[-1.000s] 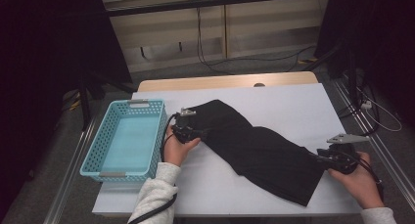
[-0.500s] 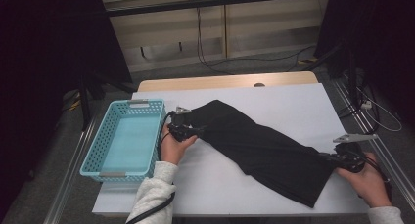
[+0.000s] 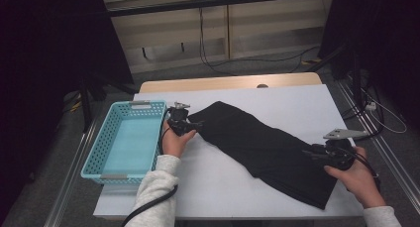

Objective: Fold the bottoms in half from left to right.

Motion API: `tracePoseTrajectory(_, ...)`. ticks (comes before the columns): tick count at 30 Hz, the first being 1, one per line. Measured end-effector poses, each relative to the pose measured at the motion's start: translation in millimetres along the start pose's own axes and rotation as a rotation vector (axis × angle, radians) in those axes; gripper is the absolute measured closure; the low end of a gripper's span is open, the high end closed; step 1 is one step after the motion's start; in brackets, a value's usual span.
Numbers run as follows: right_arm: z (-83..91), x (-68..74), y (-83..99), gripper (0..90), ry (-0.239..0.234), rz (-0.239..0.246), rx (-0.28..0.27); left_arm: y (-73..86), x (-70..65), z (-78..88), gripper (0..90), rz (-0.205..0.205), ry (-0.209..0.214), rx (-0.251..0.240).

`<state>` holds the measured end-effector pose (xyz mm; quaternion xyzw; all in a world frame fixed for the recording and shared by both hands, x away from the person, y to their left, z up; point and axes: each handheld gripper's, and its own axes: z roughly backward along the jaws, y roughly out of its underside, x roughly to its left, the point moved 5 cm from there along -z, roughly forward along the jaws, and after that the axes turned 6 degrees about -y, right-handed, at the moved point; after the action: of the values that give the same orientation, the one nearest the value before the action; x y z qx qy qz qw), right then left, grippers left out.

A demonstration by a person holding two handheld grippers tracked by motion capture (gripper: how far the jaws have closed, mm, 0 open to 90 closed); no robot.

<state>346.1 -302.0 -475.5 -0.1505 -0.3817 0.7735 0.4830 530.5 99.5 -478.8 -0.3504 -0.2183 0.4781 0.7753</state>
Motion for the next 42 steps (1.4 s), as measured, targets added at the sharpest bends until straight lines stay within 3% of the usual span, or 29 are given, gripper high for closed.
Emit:
tracePoseTrajectory(6,-16.7,21.9,-3.0,40.5,-0.060,0.026,0.012,-8.7,5.0,-14.4,22.8,-0.015,-0.019,0.008)
tracePoseTrajectory(8,-21.1,29.3,-4.4,37.6,-0.078,0.044,0.007,-9.6,6.9,-20.5,22.9,-0.024,-0.047,0.013)
tracePoseTrajectory(12,-25.6,39.8,-6.0,34.4,-0.111,0.063,0.001,-7.3,6.4,-29.6,23.0,-0.027,-0.047,0.037)
tracePoseTrajectory(14,-25.9,43.9,-6.6,33.8,-0.123,0.076,-0.008,-5.9,7.1,-32.0,23.5,-0.019,-0.058,0.039)
tracePoseTrajectory(15,-25.9,45.8,-7.0,32.5,-0.130,0.079,-0.006,-3.8,7.6,-35.1,23.5,-0.004,-0.038,0.045)
tracePoseTrajectory(17,-25.7,46.9,-7.2,32.2,-0.132,0.080,-0.011,-4.0,6.7,-34.8,24.1,0.001,-0.040,0.051)
tracePoseTrajectory(23,-24.5,47.0,-5.7,31.8,-0.138,0.081,-0.015,-6.8,1.3,-32.1,45.4,0.014,-0.012,0.094)
tracePoseTrajectory(25,-24.0,46.4,-5.7,31.8,-0.138,0.081,-0.018,-7.9,-2.1,-31.1,52.5,0.013,0.016,0.105)
tracePoseTrajectory(28,-23.6,45.7,-5.3,31.7,-0.140,0.080,-0.022,-8.2,-6.0,-30.3,70.4,0.035,0.063,0.119)
tracePoseTrajectory(29,-23.4,45.9,-5.4,31.7,-0.139,0.080,-0.023,-8.1,-8.6,-30.5,78.1,0.061,0.086,0.122)
tracePoseTrajectory(30,-23.3,46.3,-5.4,31.3,-0.139,0.079,-0.024,-8.5,-9.6,-30.6,80.5,0.070,0.080,0.123)
tracePoseTrajectory(34,-24.0,52.3,-6.2,30.5,-0.151,0.090,-0.024,-11.9,-11.2,-27.9,82.8,0.077,0.057,0.141)
tracePoseTrajectory(36,-24.8,56.3,-6.6,30.1,-0.158,0.094,-0.025,-14.0,-9.7,-25.6,83.2,0.109,0.049,0.139)
tracePoseTrajectory(39,-27.6,64.7,-6.4,30.7,-0.169,0.114,-0.022,-21.9,-6.8,-17.6,83.4,0.142,0.055,0.112)
tracePoseTrajectory(42,-32.8,77.4,-7.0,35.0,-0.193,0.141,-0.020,-28.2,-6.8,-11.6,83.5,0.135,0.051,0.095)
